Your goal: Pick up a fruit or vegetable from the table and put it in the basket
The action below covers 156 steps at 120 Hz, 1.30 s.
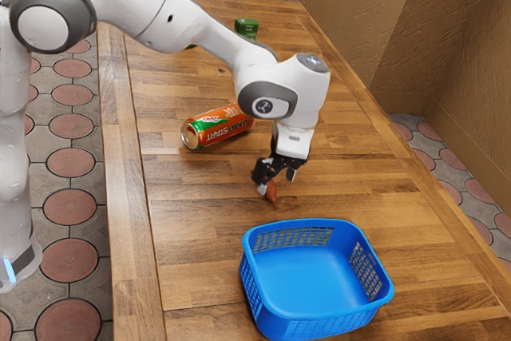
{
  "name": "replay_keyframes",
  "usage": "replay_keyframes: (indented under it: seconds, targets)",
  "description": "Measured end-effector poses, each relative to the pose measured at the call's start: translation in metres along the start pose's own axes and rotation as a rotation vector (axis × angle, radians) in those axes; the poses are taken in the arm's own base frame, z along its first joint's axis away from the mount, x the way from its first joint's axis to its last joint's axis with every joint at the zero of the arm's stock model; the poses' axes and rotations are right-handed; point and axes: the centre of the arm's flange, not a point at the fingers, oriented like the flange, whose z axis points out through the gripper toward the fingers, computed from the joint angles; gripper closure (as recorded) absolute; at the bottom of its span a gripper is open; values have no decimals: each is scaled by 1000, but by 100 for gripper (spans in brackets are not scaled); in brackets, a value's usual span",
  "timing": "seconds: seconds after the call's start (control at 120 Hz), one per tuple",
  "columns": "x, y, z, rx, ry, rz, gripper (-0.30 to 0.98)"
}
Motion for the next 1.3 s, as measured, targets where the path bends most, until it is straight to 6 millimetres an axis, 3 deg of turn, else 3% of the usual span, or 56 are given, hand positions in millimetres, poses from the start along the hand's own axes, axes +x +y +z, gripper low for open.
replay_keyframes:
  seconds: [0.375,0.8,1.058,1.233,1.3]
  targets:
    - [4,-5,7,25,18,38,0]
    - [-10,-13,8,28,11,37,0]
    - [-9,-6,14,4,-4,51,0]
    - [-17,-10,14,5,-10,30,6]
    - [-20,-11,7,16,-9,23,19]
